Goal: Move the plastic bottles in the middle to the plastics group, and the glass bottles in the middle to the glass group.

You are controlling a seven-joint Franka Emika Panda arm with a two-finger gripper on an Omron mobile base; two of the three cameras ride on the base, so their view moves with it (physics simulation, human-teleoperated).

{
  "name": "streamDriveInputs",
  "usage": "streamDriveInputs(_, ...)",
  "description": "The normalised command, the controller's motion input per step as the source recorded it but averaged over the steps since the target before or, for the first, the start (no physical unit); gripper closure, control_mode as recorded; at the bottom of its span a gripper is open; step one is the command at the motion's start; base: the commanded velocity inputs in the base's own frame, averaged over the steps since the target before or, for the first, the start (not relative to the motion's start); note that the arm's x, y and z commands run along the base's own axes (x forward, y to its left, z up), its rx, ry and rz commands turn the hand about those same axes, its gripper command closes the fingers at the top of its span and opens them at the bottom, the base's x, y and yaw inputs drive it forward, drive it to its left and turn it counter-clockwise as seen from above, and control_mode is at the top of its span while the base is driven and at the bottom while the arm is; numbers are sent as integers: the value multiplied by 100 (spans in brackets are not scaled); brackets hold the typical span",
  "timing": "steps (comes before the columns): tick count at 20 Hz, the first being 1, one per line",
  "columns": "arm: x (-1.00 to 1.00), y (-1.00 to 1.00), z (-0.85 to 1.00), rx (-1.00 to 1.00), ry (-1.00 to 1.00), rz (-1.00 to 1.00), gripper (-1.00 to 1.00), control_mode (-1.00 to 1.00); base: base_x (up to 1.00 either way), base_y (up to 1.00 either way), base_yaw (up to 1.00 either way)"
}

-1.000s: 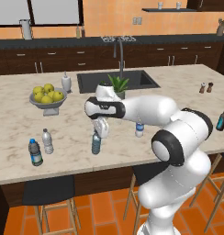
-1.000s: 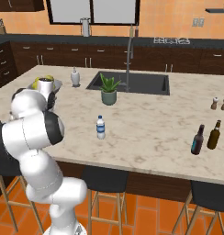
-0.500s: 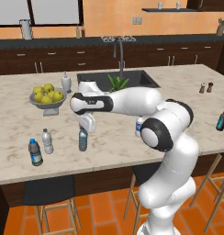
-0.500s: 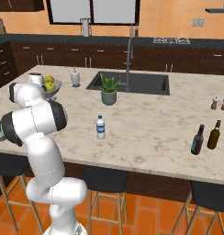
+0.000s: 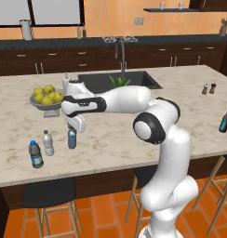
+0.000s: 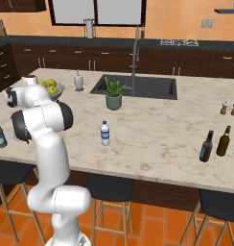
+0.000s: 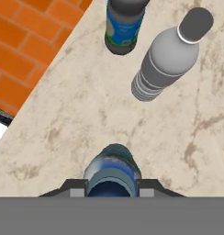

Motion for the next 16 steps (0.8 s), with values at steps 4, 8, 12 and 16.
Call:
streamDriveInputs(4,27,45,0,0,0,8,100,-100,0,0,0)
streamDriveInputs(8,0,39,0,0,0,6,100,-100,0,0,0)
streamDriveInputs(12,0,23,-15,0,0,5,100,-100,0,0,0)
streamDriveInputs(16,0,0,-29,0,0,1,100,-100,0,0,0)
